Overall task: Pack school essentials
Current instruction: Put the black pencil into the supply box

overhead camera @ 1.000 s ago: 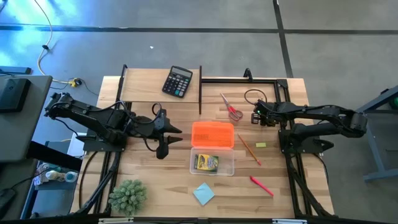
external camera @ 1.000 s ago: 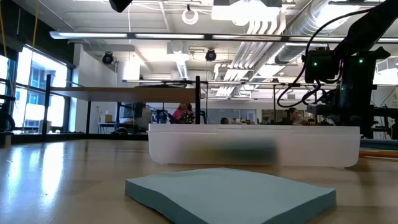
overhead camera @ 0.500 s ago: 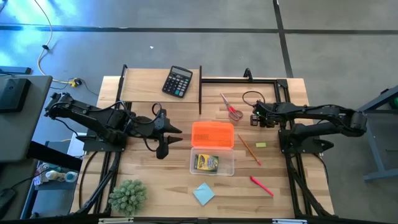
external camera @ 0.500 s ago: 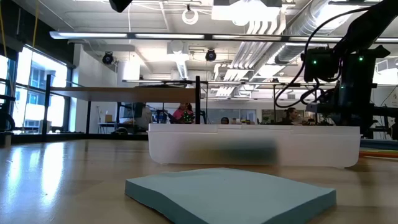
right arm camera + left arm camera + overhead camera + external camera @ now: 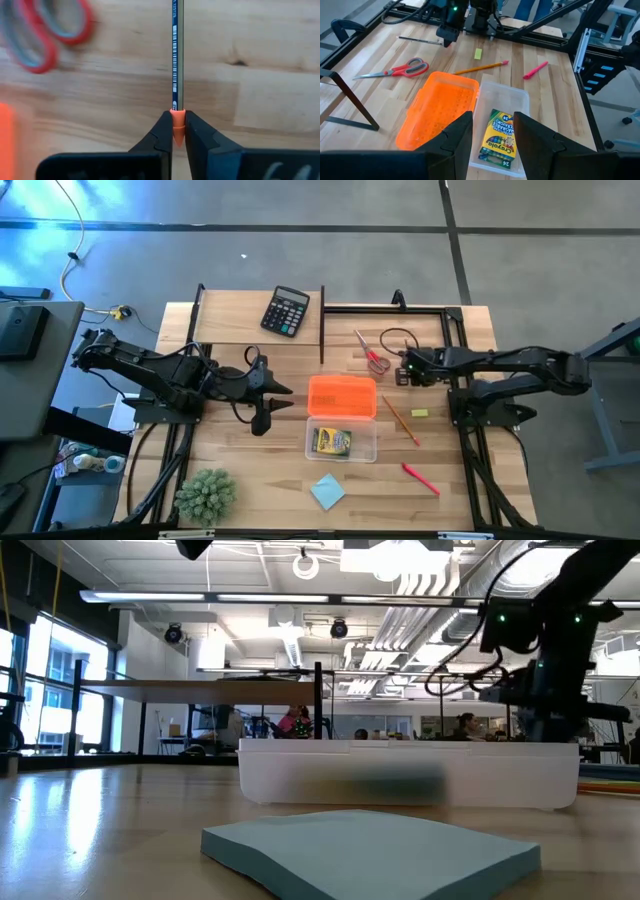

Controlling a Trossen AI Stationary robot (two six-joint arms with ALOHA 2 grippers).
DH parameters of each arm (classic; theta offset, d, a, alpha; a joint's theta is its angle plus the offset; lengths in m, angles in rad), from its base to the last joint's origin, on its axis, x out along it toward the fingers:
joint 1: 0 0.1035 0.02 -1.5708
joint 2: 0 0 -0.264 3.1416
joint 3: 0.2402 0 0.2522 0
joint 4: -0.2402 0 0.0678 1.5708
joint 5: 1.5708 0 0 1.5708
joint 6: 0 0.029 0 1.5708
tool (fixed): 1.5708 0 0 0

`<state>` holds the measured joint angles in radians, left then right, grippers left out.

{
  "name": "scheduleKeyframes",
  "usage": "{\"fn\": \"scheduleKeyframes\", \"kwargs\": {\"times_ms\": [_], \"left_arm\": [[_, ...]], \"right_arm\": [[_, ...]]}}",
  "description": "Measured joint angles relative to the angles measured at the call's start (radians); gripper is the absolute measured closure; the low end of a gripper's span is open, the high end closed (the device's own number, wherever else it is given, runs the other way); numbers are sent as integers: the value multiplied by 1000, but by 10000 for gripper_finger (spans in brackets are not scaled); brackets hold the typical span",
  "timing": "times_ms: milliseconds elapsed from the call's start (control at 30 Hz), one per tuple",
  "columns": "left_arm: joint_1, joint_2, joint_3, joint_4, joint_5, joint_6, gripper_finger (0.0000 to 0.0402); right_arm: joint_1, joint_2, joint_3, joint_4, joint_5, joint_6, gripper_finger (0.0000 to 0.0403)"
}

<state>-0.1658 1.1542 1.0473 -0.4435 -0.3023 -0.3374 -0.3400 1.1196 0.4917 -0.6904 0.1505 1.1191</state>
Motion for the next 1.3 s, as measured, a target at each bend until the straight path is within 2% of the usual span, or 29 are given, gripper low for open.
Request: {"fn": "scheduleKeyframes", "kwargs": {"times_ms": [167,433,633,767,1000,1300], "left_arm": [[0,0,0,0,0,0,271],[0,0,0,-1,9,-1,271],[0,0,0,-1,12,-11,271],[0,0,0,-1,12,-18,271],[0,0,0,-1,12,-28,271],[0,0,0,-9,58,-10,271]], "right_arm": [[52,0,93,-49,48,-10,388],[172,-1,285,-131,51,-107,388],[280,-1,414,-136,13,-186,388],[352,-1,442,-131,-14,-196,388],[502,41,443,10,-81,-200,388],[658,225,449,209,-94,-151,388]]}}
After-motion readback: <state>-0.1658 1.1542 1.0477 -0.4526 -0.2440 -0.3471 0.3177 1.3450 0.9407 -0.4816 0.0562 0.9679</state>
